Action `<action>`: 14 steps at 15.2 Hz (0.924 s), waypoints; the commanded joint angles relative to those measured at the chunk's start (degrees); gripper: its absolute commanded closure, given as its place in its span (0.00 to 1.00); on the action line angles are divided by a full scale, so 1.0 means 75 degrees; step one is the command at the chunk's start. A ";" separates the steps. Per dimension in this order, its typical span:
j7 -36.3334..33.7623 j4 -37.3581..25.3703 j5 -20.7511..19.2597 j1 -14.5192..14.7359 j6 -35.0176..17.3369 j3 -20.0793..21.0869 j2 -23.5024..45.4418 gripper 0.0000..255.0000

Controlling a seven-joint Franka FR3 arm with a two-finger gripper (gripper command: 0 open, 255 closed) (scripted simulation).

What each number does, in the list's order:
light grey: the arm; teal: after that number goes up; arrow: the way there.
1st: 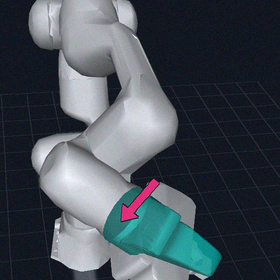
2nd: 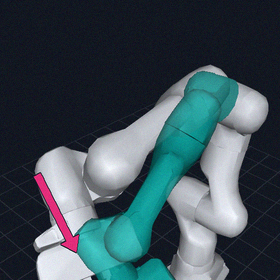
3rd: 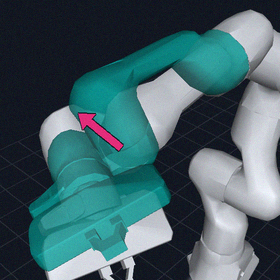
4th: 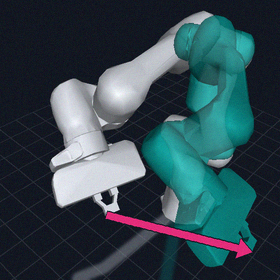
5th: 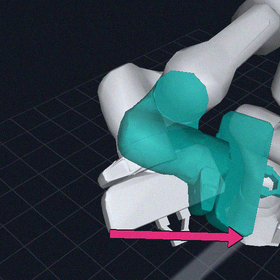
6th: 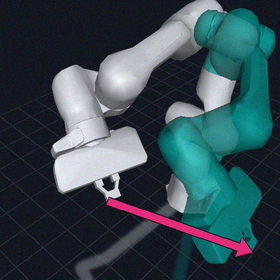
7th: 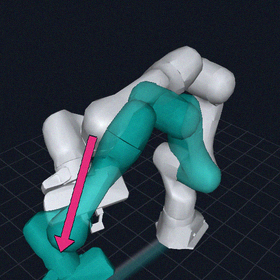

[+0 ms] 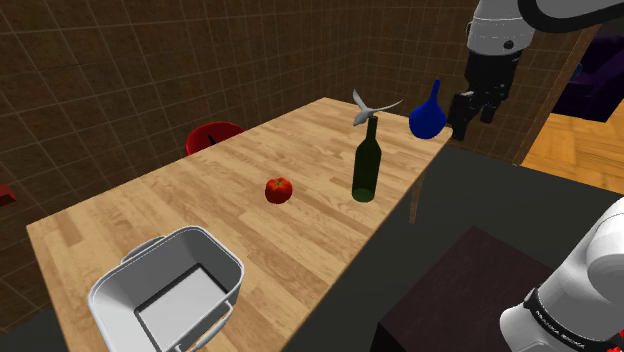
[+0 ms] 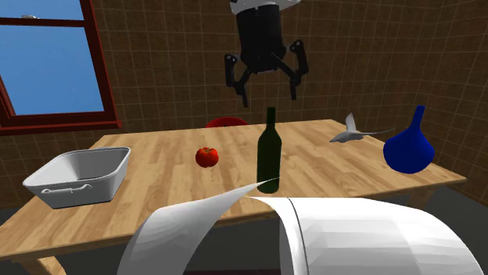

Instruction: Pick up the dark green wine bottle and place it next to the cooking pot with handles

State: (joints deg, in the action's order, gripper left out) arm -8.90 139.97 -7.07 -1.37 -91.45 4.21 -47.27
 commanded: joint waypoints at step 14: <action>0.1389 -0.2457 0.0268 -0.0019 -0.1606 -0.0941 0.4013 0.00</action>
State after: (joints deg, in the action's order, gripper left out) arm 0.66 123.78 -5.51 -1.61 -102.96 -2.47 -19.95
